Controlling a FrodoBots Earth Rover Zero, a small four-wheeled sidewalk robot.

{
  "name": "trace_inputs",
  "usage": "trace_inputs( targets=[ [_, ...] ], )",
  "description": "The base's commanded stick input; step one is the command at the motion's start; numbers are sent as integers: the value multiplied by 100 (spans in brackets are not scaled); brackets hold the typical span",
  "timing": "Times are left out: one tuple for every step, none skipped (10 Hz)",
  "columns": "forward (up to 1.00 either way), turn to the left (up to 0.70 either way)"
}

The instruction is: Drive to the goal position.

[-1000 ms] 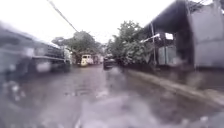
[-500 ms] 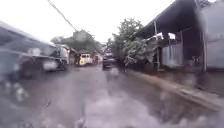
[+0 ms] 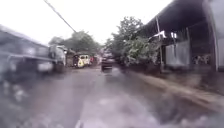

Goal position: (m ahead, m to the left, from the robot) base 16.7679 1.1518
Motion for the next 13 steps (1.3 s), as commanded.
trace_inputs(
  targets=[
    [100,0],
    [100,0],
    [100,0],
    [100,0],
    [100,0],
    [100,0],
    [100,0],
    [100,0],
    [100,0],
    [100,0],
    [100,0],
    [100,0],
    [100,0]
  ],
)
